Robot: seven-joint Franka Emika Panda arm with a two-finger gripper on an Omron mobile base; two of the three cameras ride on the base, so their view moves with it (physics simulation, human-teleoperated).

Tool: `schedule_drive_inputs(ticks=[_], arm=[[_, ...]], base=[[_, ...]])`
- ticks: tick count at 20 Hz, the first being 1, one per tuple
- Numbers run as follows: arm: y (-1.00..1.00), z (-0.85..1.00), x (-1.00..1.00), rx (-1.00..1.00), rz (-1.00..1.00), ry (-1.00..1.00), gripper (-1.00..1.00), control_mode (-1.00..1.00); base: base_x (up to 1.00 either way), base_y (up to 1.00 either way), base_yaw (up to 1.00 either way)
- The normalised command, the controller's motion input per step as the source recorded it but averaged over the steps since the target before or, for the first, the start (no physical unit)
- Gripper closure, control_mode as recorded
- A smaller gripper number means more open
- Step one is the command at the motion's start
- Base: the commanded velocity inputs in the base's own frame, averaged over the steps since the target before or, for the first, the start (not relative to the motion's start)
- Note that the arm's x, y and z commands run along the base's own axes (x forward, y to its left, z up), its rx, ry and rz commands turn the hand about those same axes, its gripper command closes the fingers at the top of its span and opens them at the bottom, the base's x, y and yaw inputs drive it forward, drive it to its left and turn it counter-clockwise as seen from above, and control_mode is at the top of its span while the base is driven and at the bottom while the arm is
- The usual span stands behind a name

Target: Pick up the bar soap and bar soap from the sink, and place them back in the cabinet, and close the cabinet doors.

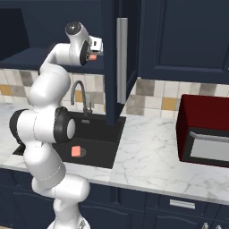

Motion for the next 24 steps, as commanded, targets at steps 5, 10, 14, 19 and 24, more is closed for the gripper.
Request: schedule_drive_inputs(ticks=[5, 10, 14, 19, 24], arm=[[0.0, 0.0, 0.08, 0.0, 0.0, 0.0, 1.0, -1.0], [0.0, 0.0, 0.0, 0.0, 0.0, 0.0, 1.0, -1.0], [0.0, 0.0, 0.0, 0.0, 0.0, 0.0, -1.0, -1.0], [0.0, 0.0, 0.0, 0.0, 0.0, -0.02, -1.0, -1.0], [0.0, -0.04, -0.04, 0.0, 0.0, -0.07, -1.0, -1.0]], base=[[0.0, 0.0, 0.0], [0.0, 0.0, 0.0], [0.0, 0.0, 0.0], [0.0, 0.0, 0.0], [0.0, 0.0, 0.0]])
